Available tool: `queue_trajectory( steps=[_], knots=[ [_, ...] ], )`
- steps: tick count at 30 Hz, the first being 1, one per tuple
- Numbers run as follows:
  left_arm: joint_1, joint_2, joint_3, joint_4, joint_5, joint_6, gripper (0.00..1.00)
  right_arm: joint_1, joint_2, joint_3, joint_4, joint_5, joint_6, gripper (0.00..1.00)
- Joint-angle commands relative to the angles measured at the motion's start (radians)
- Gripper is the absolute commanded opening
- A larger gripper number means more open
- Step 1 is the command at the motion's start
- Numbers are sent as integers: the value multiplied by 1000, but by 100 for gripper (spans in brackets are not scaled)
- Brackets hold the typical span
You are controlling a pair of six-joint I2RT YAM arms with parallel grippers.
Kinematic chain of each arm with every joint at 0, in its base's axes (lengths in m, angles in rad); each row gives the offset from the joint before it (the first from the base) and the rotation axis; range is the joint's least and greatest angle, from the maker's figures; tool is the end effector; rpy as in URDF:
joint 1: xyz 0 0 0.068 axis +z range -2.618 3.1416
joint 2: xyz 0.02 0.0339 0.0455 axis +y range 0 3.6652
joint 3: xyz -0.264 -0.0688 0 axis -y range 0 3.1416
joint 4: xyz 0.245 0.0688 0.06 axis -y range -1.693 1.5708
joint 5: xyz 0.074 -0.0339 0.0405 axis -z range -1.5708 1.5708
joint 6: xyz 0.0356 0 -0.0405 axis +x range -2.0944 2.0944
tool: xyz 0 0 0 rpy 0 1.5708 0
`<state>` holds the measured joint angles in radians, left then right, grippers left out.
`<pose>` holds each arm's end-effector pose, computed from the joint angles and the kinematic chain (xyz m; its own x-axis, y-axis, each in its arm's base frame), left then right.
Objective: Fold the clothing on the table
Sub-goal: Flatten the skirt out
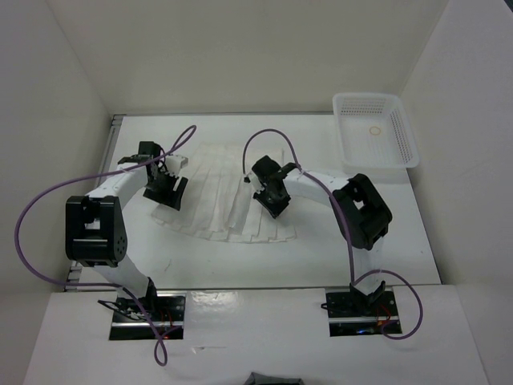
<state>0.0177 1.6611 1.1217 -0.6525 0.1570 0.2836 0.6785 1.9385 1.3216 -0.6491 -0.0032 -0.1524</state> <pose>0.3253 0.0002 0.2006 -0.8805 0.2608 -0.3958 0.2987 0.9537 -0.0360 0.2976 0.2401 0.1625 -0.6386 -0.7099 -0.2971 -0.7338 0.6780 -0.0425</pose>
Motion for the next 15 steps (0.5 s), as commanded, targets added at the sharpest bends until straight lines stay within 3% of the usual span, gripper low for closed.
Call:
queue_trajectory(
  steps=[1, 5, 6, 15],
  knots=[
    [-2, -1, -7, 5, 4, -12, 80, 12, 17, 5, -30, -29, -15, 25],
    [-2, -1, -16, 5, 4, -12, 80, 12, 27, 5, -41, -40, -15, 12],
    [-2, -1, -16, 5, 4, -12, 80, 12, 27, -5, -41, -20, -15, 0],
    [-12, 20, -25, 5, -5, -12, 80, 12, -73, -59, -18, 124, -15, 0]
  ],
)
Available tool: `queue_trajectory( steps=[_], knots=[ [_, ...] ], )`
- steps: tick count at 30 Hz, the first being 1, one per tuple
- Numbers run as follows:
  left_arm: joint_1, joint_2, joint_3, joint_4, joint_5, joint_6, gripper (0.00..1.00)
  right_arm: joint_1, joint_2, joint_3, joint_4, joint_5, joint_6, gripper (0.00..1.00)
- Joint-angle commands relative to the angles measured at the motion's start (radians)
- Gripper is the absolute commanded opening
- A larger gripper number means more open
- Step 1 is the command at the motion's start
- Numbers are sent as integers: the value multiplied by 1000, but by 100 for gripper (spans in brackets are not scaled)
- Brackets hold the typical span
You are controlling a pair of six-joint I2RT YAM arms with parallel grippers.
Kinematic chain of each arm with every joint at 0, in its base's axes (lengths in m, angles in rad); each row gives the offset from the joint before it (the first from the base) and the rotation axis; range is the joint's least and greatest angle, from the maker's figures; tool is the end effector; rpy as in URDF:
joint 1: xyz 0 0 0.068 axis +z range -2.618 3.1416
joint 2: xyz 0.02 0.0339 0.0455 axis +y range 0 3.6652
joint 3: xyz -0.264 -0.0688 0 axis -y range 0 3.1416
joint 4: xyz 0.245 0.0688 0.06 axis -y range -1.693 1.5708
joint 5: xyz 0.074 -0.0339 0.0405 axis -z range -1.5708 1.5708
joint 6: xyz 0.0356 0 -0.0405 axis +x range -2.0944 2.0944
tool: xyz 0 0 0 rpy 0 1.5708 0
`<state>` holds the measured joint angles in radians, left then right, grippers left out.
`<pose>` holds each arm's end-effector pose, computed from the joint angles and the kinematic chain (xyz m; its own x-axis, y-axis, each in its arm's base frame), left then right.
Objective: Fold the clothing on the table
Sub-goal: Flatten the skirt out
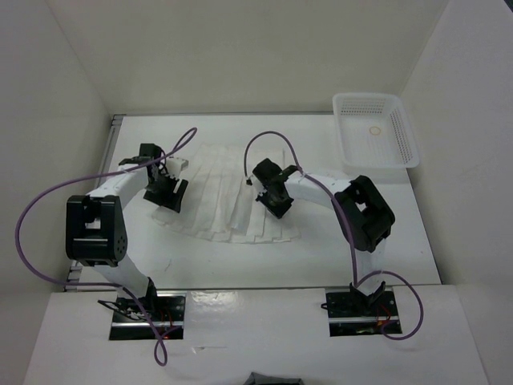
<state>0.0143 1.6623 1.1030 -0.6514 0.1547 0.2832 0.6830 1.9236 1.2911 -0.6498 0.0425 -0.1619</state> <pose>0.3221 -0.0009 0.1951 -0.8873 0.2634 -0.3786 0.3000 0.9531 -0.0400 0.2922 0.2358 0.1598 -0.6338 -0.7233 -0.2742 -0.7329 0.6748 -0.0861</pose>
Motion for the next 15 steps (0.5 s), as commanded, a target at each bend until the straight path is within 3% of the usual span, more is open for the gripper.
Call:
queue_trajectory(
  steps=[1, 15],
  knots=[
    [-8, 28, -6, 4, -3, -12, 80, 7, -67, -29, -17, 88, -5, 0],
    [-59, 82, -35, 36, -75, -30, 80, 7, -130, -56, -27, 195, -5, 0]
  ],
)
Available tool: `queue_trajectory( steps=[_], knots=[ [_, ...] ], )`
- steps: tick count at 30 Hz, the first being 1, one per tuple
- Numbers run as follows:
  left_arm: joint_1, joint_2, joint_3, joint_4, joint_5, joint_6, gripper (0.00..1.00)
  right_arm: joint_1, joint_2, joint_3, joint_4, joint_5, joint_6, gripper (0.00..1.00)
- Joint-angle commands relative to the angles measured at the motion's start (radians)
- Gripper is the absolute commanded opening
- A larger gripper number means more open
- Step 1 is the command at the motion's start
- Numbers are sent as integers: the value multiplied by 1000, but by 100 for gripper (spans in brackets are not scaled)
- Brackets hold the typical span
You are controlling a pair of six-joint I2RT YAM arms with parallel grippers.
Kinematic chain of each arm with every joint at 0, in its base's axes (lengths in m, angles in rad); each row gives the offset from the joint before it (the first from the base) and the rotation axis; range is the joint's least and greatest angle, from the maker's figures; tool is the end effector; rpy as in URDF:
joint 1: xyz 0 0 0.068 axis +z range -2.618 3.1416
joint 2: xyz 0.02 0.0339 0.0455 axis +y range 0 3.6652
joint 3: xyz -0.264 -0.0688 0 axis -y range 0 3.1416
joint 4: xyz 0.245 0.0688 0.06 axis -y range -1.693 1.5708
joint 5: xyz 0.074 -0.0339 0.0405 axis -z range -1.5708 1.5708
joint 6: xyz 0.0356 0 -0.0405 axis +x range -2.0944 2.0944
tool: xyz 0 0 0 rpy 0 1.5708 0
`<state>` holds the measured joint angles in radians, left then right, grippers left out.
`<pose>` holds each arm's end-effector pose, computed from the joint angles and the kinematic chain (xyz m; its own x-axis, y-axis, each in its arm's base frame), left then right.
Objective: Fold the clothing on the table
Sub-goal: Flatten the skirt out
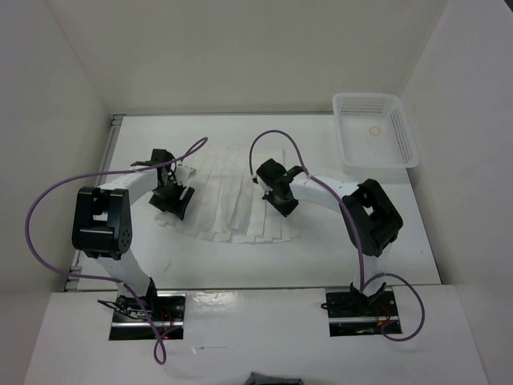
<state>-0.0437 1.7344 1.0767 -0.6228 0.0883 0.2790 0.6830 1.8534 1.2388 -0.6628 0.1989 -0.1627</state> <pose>0.3245 -0.0173 0.1668 -0.9013 0.3140 -0.2984 0.3297 0.9441 -0.0024 0.2836 0.2217 0.1705 -0.6397 -0.7252 -0.2547 -0.6870 0.6881 -0.2335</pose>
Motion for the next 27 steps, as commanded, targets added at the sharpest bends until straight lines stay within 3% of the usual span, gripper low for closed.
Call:
queue_trajectory(
  steps=[1, 3, 4, 5, 8, 13, 18, 27],
  knots=[
    [-1, 10, -9, 8, -9, -26, 80, 7, -60, 13, -27, 39, -5, 0],
    [-1, 10, -9, 8, -9, -26, 80, 7, -69, 34, -40, -33, -5, 7],
    [-1, 10, -9, 8, -9, -26, 80, 7, -88, 54, -40, -77, -14, 17],
    [-1, 1, -9, 8, -9, -26, 80, 7, -108, 63, -40, -152, -14, 42],
    [-1, 1, -9, 8, -9, -26, 80, 7, -118, 76, -27, -234, -44, 60],
    [-10, -9, -9, -2, -9, -26, 80, 16, -16, 114, -17, -266, -55, 69],
    [-10, 0, -9, -2, -18, -26, 80, 16, 76, 105, 17, -193, -55, 76],
    [-10, 1, -9, 8, -27, -26, 80, 16, 86, 31, 58, -58, -66, 84]
  ],
)
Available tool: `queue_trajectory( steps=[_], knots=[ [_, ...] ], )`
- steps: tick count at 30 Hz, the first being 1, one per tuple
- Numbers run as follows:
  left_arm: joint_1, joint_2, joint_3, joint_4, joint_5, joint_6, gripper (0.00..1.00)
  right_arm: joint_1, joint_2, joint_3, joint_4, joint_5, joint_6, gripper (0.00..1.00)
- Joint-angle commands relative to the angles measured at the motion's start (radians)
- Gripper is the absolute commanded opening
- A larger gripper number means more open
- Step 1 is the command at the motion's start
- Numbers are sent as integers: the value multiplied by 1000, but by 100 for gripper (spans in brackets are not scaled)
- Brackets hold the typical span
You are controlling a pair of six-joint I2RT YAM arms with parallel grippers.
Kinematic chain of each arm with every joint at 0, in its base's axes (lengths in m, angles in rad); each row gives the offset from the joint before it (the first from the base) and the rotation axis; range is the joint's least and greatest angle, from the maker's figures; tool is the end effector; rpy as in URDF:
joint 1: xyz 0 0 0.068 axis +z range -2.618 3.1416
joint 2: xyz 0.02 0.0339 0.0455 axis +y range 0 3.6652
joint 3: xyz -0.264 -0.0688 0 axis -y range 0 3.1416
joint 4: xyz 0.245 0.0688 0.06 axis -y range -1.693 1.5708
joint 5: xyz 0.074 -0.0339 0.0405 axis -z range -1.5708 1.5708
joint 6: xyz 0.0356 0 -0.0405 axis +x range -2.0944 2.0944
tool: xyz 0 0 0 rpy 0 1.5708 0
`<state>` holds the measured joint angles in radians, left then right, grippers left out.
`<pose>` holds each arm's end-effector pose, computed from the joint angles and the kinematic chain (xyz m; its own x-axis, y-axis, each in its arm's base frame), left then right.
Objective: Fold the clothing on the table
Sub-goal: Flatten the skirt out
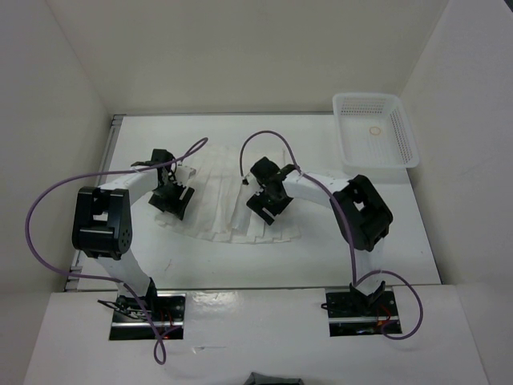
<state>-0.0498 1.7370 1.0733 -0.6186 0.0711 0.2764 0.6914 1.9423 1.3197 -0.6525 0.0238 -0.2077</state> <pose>0.3243 -0.0187 0.1652 -0.9021 0.3175 -0.2923 0.3285 0.9444 0.0121 0.2947 0.2428 0.1605 -0.5907 -0.7566 -0.2804 -0.7705 0.6321 -0.0824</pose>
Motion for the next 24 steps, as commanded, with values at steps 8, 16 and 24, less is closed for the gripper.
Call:
queue_trajectory(
  steps=[8, 16, 24],
  knots=[
    [-4, -11, -26, 13, -19, -23, 80, -91, -43, -109, 70, 162, -50, 86],
    [-4, -30, -36, 13, -28, -23, 80, -148, -63, -163, 79, 211, -70, 86],
    [-4, -60, -35, 0, -37, -14, 80, -159, -137, -200, 47, 246, -88, 86]
  ],
)
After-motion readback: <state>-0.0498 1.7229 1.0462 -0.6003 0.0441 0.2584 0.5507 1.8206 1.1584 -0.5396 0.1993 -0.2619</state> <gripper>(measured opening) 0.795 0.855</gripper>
